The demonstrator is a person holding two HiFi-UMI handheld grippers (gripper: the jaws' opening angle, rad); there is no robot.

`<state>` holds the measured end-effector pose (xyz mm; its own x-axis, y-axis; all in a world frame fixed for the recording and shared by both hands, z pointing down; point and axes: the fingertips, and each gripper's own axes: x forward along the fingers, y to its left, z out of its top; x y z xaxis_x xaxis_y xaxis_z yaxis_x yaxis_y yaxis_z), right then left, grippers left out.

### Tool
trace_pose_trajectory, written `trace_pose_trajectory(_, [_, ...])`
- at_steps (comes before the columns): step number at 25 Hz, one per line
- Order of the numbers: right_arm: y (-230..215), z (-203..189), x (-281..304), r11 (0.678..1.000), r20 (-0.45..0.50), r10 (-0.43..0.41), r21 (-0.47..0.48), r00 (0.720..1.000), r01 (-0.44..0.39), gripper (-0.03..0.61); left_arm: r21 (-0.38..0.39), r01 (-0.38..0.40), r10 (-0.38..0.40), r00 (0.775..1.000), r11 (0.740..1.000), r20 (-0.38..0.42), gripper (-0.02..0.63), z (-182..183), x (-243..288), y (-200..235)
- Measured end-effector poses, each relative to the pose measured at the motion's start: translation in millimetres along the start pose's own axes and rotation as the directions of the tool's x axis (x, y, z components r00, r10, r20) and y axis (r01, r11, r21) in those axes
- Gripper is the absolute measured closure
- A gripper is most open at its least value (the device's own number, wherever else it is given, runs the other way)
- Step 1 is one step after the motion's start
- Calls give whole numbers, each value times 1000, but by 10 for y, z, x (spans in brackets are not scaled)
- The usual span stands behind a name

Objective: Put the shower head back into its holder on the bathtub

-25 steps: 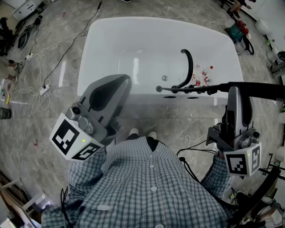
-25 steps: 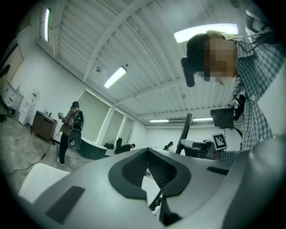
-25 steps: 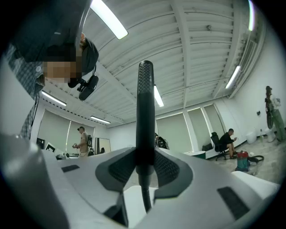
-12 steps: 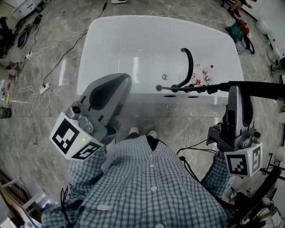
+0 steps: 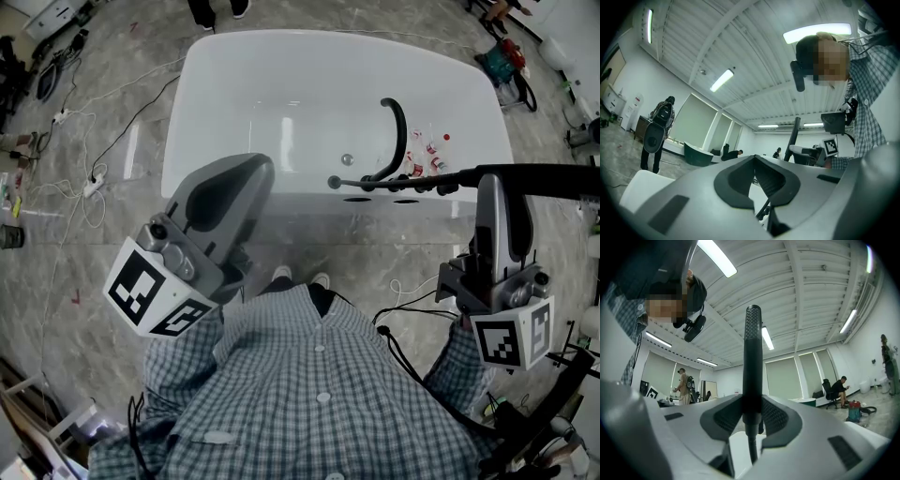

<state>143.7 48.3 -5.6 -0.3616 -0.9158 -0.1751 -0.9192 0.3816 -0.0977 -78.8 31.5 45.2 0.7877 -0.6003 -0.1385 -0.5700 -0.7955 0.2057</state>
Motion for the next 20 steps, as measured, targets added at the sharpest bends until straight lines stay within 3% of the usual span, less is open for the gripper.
trace_pose_trajectory(20, [-20,-262,59,999,-88,7,37,996,-4,456,-25,-13,12,1000,1000,-28,606,-113,-12,9])
